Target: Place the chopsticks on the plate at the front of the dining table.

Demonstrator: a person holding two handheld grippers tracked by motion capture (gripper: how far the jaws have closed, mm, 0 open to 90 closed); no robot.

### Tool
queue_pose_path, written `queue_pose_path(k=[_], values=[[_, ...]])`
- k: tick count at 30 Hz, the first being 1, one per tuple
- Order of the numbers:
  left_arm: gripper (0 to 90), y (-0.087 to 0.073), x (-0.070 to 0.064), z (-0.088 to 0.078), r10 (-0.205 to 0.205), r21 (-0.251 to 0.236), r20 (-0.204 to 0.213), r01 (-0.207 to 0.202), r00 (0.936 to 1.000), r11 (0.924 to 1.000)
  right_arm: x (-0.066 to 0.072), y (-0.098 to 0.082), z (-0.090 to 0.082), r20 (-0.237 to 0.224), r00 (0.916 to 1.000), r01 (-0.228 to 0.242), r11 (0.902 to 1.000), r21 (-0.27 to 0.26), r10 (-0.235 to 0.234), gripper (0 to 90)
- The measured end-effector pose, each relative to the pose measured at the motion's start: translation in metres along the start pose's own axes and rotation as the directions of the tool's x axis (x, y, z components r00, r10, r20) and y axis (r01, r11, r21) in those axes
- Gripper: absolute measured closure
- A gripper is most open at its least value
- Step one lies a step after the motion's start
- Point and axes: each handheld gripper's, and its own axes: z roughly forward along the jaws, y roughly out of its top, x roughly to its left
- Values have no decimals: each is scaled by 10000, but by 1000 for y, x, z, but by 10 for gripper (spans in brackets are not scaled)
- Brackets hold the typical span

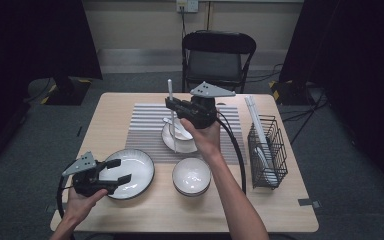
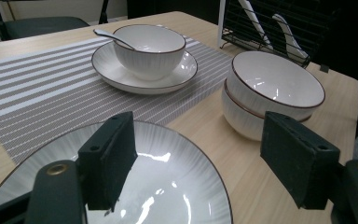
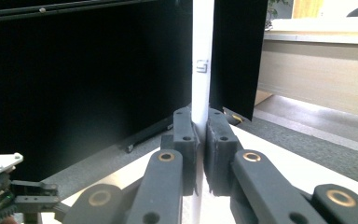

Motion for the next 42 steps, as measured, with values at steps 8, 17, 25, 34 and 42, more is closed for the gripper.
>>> queue_pose_path(k=[8,17,25,34,42], values=[[243,10,-11,18,348,-39,150,-348,9993,9994,8,0,6,-309,9995,13,10000,-19,-13,852],[253,28,-18,39,679,-163,350,-673,9971,9976,16,0,9,-606,9981,-94,9999,-65,90,852],[259,41,-21,47,855,-585,148,-845,9962,9947,20,0,10,-735,9972,-160,9997,-173,147,852],[337,57,-19,59,1113,-816,292,-1086,9934,9907,28,0,15,-933,9955,-203,9997,-113,191,852],[444,66,-22,70,1104,-823,317,-1074,9934,9908,31,0,19,-1019,9946,-191,9998,-42,185,853]])
